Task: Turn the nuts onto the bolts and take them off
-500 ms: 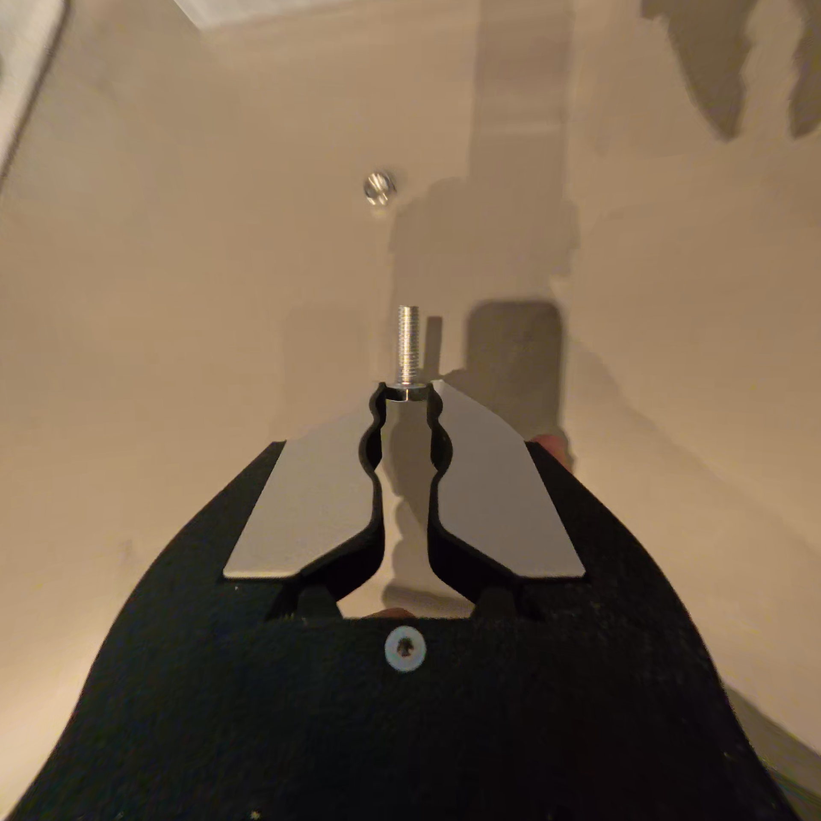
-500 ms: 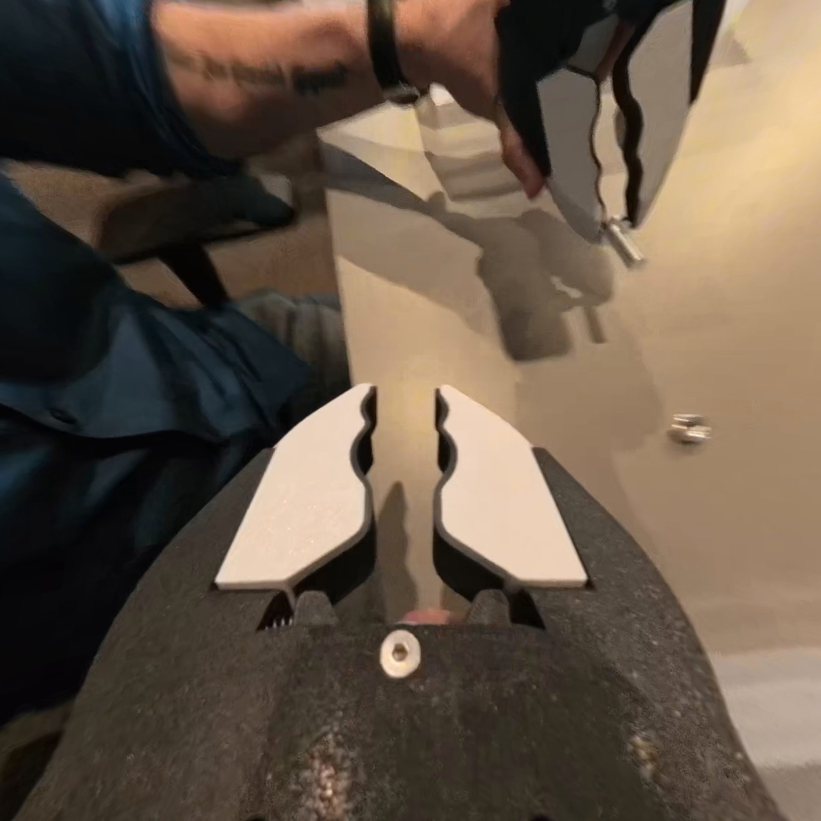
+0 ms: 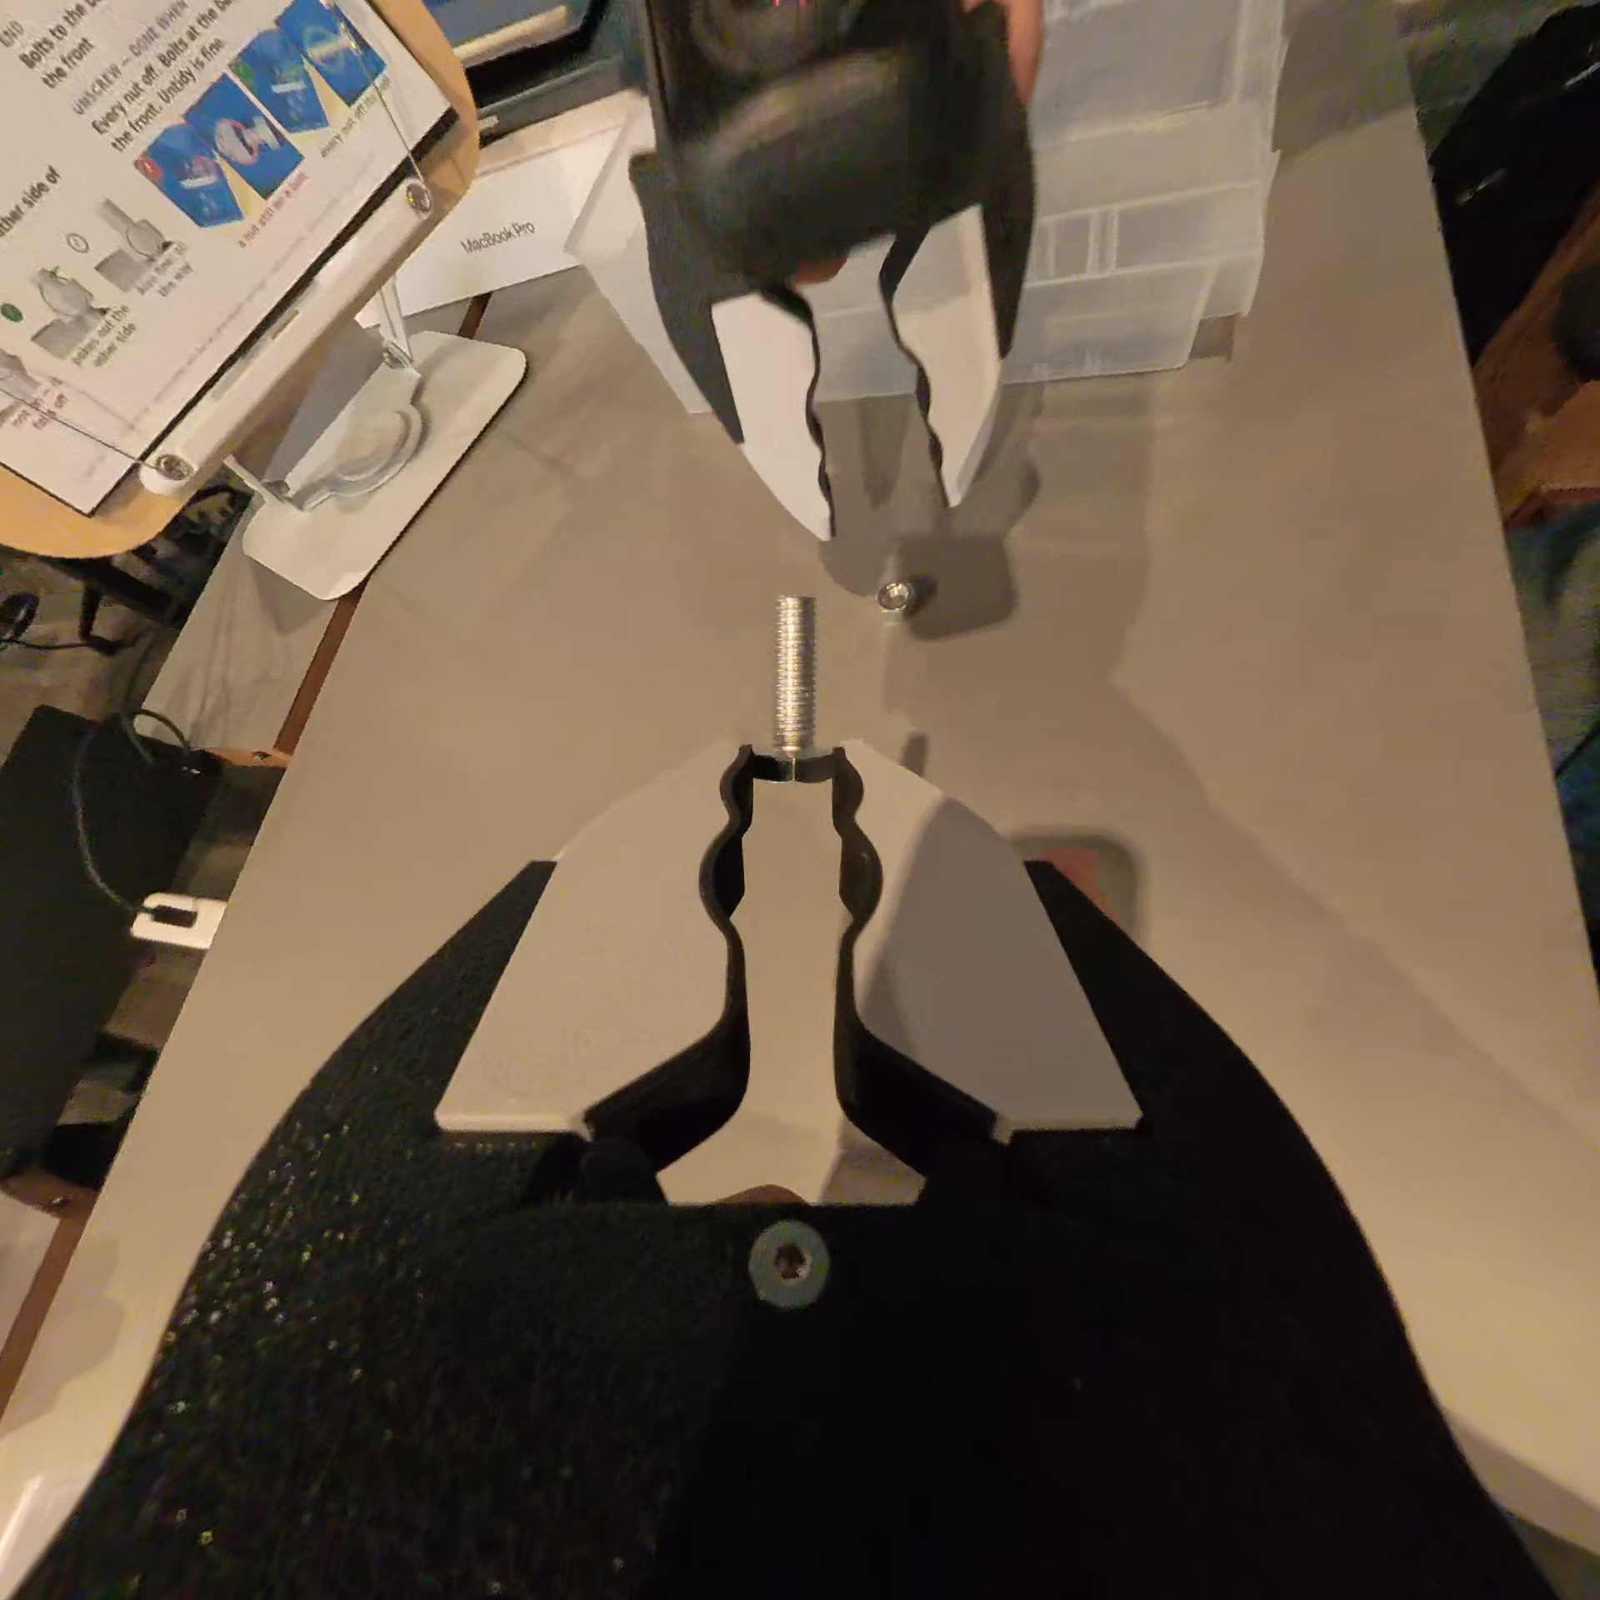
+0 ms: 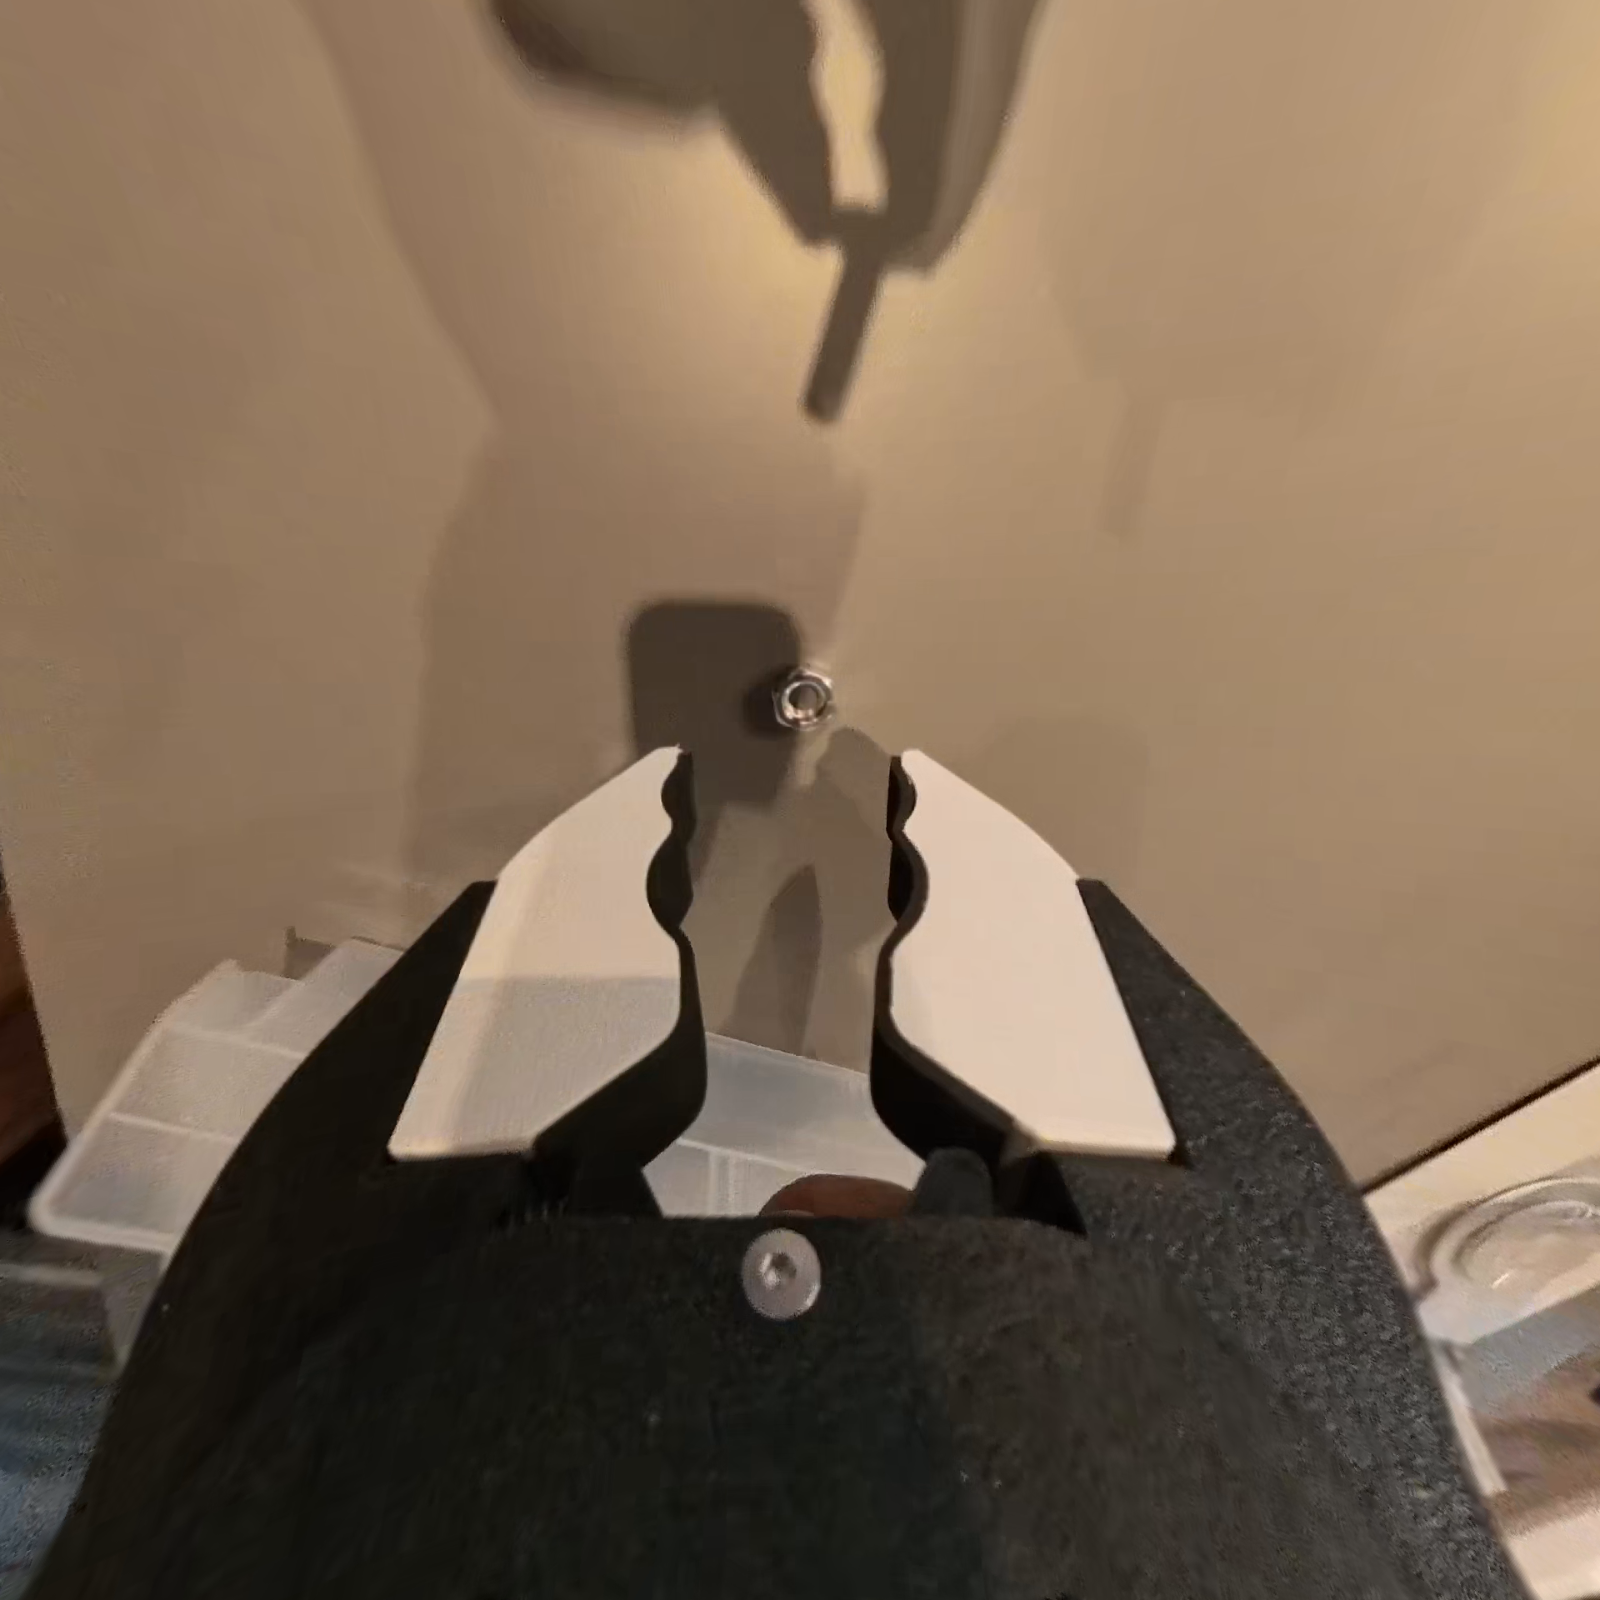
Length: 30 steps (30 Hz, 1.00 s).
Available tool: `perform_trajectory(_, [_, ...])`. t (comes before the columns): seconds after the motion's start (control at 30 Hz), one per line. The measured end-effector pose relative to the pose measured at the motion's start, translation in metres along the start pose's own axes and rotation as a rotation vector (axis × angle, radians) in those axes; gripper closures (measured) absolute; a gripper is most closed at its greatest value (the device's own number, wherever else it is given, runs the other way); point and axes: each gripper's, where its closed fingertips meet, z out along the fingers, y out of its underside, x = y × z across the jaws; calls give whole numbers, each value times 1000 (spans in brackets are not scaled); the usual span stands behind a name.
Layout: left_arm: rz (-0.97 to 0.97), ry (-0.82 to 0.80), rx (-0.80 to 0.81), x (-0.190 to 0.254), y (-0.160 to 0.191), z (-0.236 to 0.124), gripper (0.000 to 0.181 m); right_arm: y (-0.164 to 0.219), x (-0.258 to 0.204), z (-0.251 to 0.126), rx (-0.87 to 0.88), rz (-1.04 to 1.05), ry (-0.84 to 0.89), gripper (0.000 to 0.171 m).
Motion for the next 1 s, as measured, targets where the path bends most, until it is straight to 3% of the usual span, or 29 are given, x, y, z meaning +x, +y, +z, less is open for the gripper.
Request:
perform_trajectory(0.4, [-49, 32, 31, -1, 10, -7, 165, 13, 13, 43, -54, -192, -76, 137])
perform_trajectory(1.0, [-56, 23, 18, -4, 16, -4, 165, 10, 10, 50, -35, -118, -55, 135])
